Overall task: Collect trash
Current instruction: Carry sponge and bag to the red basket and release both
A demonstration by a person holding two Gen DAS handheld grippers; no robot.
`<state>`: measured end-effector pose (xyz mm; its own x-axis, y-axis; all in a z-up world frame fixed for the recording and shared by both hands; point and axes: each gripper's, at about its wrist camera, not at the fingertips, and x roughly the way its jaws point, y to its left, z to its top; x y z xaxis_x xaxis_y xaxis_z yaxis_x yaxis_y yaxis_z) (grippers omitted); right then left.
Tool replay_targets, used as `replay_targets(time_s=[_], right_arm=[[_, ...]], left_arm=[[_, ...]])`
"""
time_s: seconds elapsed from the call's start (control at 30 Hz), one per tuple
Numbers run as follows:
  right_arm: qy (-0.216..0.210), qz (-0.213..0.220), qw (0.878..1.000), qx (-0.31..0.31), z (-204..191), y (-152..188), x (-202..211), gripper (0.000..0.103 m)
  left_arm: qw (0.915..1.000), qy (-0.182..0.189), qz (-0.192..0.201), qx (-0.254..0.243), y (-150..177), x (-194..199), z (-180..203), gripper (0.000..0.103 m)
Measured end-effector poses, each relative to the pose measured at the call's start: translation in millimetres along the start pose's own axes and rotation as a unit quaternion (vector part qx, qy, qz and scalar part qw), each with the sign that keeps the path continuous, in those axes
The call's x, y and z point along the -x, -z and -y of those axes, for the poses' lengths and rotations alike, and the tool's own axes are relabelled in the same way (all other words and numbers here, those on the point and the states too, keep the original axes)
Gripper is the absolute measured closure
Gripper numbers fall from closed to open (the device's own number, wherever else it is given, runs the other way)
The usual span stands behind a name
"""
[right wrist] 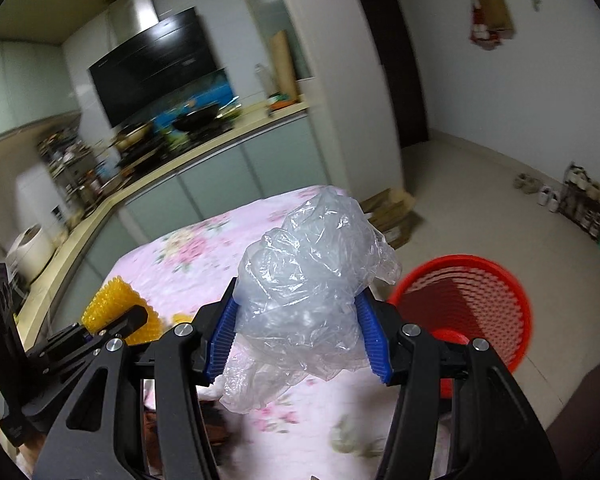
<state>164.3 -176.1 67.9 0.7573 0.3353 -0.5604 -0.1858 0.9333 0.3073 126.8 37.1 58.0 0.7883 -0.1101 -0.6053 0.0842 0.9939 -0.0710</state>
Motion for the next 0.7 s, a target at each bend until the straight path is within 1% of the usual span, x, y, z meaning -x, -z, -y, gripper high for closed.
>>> replay_targets(time_s=[0.27, 0.37, 0.47, 0.7], right_arm=[[0.065, 0.014, 0.997, -0.043, 65, -5, 9, 0.050], [0.086, 0.013, 0.995, -0.054, 79, -4, 8, 0.050], [0.107, 0.007, 0.992, -0.065, 98, -1, 2, 0.050], [0.135, -0.016, 0.987, -0.083, 128, 3, -18, 0.050]], left_arm=[[0.9972, 0.066, -0.019, -0.031, -15, -34, 57, 0.090], [0.9945, 0.091, -0.031, -0.040, -20, -49, 79, 0.090], [0.9915, 0.110, -0.044, -0.053, -22, -66, 99, 0.090], [0.9839, 0.146, -0.079, -0.067, -23, -110, 139, 0.090]])
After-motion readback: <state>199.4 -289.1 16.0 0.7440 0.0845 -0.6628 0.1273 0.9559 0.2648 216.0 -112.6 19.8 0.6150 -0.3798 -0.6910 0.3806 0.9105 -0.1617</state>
